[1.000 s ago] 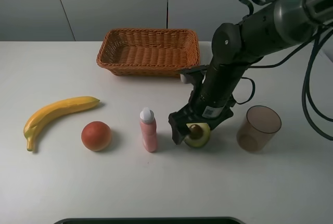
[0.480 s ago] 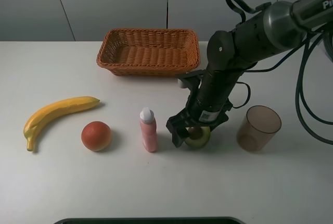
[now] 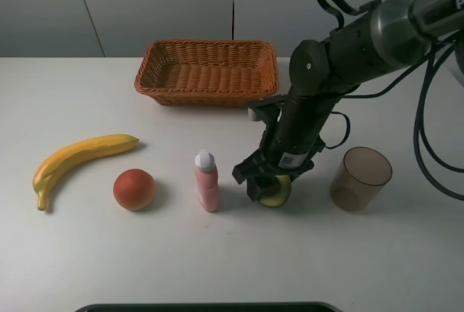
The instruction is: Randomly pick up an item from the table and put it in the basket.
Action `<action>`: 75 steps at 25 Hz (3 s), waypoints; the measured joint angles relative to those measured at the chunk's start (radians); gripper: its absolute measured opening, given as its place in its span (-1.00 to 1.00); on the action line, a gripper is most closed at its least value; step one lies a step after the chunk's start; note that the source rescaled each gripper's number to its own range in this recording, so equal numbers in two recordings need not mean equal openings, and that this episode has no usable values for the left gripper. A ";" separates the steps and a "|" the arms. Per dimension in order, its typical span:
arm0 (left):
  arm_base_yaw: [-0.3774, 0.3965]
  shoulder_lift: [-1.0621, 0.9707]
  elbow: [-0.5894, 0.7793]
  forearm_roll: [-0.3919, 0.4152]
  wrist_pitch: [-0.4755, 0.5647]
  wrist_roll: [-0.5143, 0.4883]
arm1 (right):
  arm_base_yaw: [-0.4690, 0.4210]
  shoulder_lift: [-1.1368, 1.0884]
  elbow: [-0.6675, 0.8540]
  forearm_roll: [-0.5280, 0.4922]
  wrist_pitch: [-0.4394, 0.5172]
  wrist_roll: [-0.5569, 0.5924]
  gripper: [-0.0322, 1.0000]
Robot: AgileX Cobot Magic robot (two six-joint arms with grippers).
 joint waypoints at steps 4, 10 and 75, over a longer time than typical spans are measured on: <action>0.000 0.000 0.000 0.000 0.000 0.000 | 0.001 -0.083 -0.075 -0.131 0.095 0.070 -0.88; 0.000 0.000 0.000 0.000 0.000 0.000 | 0.001 -0.229 -0.298 -0.376 0.148 0.136 -0.88; 0.000 0.000 0.000 0.000 0.000 -0.002 | -0.165 -0.885 -0.355 -0.338 0.418 -0.200 0.98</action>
